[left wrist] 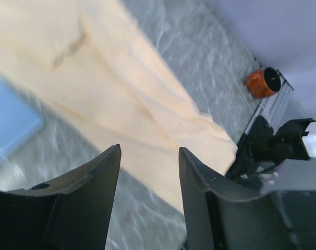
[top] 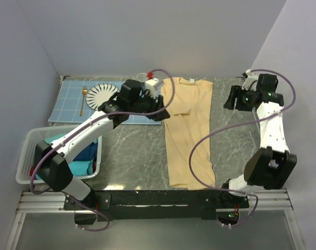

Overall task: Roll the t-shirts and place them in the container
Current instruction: Roll the T-shirt to the center of the board.

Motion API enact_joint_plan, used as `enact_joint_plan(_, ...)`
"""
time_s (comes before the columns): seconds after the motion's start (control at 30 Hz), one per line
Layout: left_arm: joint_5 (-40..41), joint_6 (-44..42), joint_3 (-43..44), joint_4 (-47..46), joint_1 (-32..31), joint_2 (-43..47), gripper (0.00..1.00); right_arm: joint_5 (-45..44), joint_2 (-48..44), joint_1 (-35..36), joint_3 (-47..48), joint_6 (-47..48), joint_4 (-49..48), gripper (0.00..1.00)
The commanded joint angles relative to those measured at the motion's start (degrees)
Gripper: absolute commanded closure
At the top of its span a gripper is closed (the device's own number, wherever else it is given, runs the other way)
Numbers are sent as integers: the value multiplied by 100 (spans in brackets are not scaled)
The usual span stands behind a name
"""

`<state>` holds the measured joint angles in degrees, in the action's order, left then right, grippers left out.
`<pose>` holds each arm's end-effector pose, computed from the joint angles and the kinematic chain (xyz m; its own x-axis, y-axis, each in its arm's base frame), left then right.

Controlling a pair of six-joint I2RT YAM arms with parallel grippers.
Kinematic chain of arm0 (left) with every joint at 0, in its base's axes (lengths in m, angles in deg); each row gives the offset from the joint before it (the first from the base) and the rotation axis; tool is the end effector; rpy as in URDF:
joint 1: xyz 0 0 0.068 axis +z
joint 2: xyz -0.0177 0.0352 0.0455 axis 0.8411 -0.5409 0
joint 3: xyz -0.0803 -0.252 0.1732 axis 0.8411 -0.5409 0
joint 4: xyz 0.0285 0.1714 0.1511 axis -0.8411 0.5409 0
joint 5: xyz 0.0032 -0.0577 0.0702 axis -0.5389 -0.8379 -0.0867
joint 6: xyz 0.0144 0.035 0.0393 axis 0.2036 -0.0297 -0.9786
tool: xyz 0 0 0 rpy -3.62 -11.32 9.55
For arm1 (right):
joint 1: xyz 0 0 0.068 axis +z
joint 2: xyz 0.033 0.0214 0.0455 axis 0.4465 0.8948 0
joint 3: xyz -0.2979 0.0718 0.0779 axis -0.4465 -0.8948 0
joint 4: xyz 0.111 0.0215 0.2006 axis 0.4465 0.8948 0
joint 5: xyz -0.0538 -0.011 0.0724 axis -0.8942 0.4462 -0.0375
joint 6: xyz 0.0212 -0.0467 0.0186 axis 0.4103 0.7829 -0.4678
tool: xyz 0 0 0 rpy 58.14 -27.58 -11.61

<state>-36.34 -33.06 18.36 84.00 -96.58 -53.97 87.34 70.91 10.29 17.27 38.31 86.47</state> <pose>0.2413 -0.2181 0.4073 -0.5317 0.1428 -0.8348 0.7660 0.5015 -0.4021 0.2755 -0.0639 0.3883 -0.7006 0.0541 -0.7115 -0.1347 0.9692 0.2064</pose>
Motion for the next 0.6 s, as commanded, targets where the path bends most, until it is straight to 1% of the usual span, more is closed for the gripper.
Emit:
enact_joint_plan(0.0, -283, 1727, -1126, 527, 233, 180, 45, 1156, -749, 76, -424, -624, 1393, 30)
enact_joint_plan(0.03, -650, 1912, -1528, 483, 250, 216, 43, 1392, -862, 67, -617, -677, 1537, 30)
enact_joint_plan(0.07, -767, 2236, -1749, 195, 233, 259, 43, 1473, -985, 67, -1141, -799, 1565, 30)
enact_joint_plan(0.13, -926, 2493, -2311, -62, 163, 339, 43, 1343, -1362, 67, -1689, -896, 1627, 30)
enact_joint_plan(0.17, -979, 2720, -2471, -167, 163, 330, 42, 1011, -1443, 111, -1874, -1341, 1444, 20)
enact_joint_plan(0.2, -1023, 2853, -2786, -333, 163, 304, 42, 755, -1443, 146, -1719, -1337, 1781, 12)
enact_joint_plan(0.23, -1058, 2993, -2954, -448, 163, 278, 40, 1179, -1365, 120, -1770, -1458, 1706, 12)
enact_joint_plan(0.27, -1224, 3317, -3138, -606, 137, 225, 40, 1270, -1242, 42, -1988, -1668, 1819, 12)
enact_joint_plan(0.3, -1330, 3459, -3436, -956, 32, 190, 39, 1384, -1128, -11, -2242, -1810, 1898, 14)
enact_joint_plan(0.33, -1444, 3591, -3561, -1168, -56, 129, 39, 1533, -1162, -99, -2811, -1907, 1873, 14)
enact_joint_plan(0.37, -1558, 3810, -3649, -1396, -153, 6, 39, 1352, -1240, -169, -2982, -2064, 1812, 14)
enact_joint_plan(0.4, -1542, 3891, -3746, -1816, -354, -47, 38, 1107, -1363, -161, -3036, -2153, 1794, 12)
enact_joint_plan(0.43, -1533, 3978, -3755, -1933, -469, -100, 37, 1043, -1312, -153, -3027, -2258, 1828, 9)
enact_joint_plan(0.53, -1594, 4312, -3677, -2224, -961, -346, 34, 552, -908, 154, -2984, -2593, 2109, 11)
enact_joint_plan(0.57, -1638, 4435, -3650, -2260, -1093, -529, 34, -102, -890, 260, -2940, -2689, 2179, 11)
